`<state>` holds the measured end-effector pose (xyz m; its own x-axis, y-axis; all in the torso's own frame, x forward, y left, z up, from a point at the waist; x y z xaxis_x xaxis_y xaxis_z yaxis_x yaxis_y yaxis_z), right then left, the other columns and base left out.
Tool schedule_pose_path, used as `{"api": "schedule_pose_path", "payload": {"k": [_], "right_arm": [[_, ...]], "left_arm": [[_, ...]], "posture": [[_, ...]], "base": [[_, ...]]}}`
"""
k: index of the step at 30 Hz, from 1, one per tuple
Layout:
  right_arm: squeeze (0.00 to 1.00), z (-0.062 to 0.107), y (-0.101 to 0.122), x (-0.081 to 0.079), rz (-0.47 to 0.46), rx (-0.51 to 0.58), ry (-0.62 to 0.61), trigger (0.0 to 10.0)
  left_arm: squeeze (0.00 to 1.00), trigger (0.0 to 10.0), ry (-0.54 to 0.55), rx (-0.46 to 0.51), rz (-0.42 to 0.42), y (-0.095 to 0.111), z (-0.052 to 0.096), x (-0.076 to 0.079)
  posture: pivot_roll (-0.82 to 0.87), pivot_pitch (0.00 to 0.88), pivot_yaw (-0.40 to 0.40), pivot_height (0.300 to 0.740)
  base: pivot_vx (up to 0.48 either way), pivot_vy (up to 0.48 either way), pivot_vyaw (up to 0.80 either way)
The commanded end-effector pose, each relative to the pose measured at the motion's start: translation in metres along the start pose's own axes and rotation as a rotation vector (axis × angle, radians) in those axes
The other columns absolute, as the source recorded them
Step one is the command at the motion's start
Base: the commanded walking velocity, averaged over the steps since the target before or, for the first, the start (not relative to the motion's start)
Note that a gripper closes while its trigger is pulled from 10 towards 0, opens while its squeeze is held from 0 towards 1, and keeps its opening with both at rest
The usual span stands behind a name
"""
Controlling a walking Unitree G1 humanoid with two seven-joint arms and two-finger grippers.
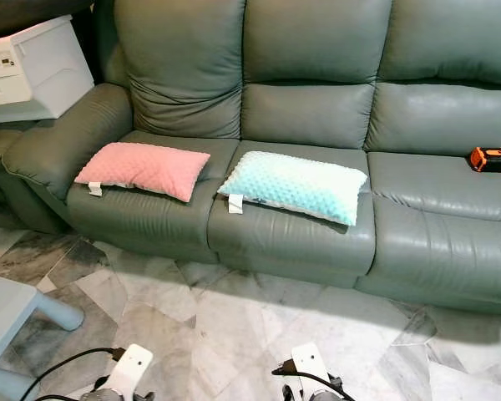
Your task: Move the pillow to the sofa
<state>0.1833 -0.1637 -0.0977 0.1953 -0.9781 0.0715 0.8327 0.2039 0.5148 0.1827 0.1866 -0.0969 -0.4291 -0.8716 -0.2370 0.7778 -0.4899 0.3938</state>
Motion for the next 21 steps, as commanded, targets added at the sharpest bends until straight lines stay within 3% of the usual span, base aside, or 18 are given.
{"api": "schedule_pose_path", "payload": {"k": [1, 2, 8, 10, 14, 18, 19, 21], "right_arm": [[0.0, 0.0, -0.002, -0.003, -0.007, -0.005, 0.004, 10.0], [0.0, 0.0, -0.001, -0.004, -0.009, -0.001, 0.011, 10.0], [0.0, 0.0, 0.0, -0.005, 0.006, 0.001, 0.02, 10.0], [0.0, 0.0, 0.0, -0.005, 0.008, 0.001, 0.021, 10.0], [0.0, 0.0, 0.001, -0.006, 0.016, 0.001, 0.025, 10.0], [0.0, 0.0, 0.001, -0.007, 0.017, 0.0, 0.027, 10.0], [0.0, -0.001, 0.001, -0.007, 0.02, -0.001, 0.03, 10.0], [0.0, 0.0, 0.0, -0.008, 0.026, -0.004, 0.033, 10.0]], "left_arm": [[0.0, 10.0, 0.014, -0.016, 0.008, -0.01, 0.002, -0.016], [0.0, 10.0, 0.031, -0.026, 0.01, -0.018, 0.006, -0.033], [0.0, 10.0, 0.05, -0.033, 0.004, -0.026, 0.011, -0.055], [0.0, 10.0, 0.049, -0.031, 0.006, -0.026, 0.011, -0.055], [0.0, 10.0, 0.013, 0.003, -0.002, -0.007, 0.004, -0.028], [0.0, 10.0, 0.0, 0.013, -0.008, -0.001, 0.002, -0.017], [0.0, 10.0, -0.012, 0.023, -0.013, 0.006, 0.0, -0.003], [0.0, 10.0, -0.021, 0.029, -0.018, 0.012, -0.001, 0.009]], "posture": [[-0.18, 0.063, 0.11, 0.74], [-0.18, 0.063, 0.111, 0.74], [-0.18, 0.061, 0.113, 0.74], [-0.17, 0.06, 0.114, 0.74], [-0.17, 0.06, 0.116, 0.74], [-0.17, 0.06, 0.116, 0.74], [-0.17, 0.059, 0.116, 0.74], [-0.17, 0.059, 0.116, 0.74]], "base": [[0.0, 0.0, -0.77], [0.0, 0.0, 0.0], [0.0, 0.0, 0.0], [0.0, 0.0, 0.0], [0.0, 0.48, 0.0], [0.0, 0.48, 0.0], [0.0, 0.48, 0.0], [0.0, 0.48, 0.0]]}}
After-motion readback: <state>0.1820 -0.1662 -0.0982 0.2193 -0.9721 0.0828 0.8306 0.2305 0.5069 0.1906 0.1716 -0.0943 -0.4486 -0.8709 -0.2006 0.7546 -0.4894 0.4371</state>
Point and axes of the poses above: a point about 5 cm out from each wrist's last joint towards the gripper, its own z axis pointing back from the gripper into the wrist, its own y axis along the axis of the wrist's last joint, x = y × z, the point moved 1 cm from there along -z, pointing out of the wrist towards the gripper, and after that the axes turned 5 degrees about -z, right-handed, at the moved point
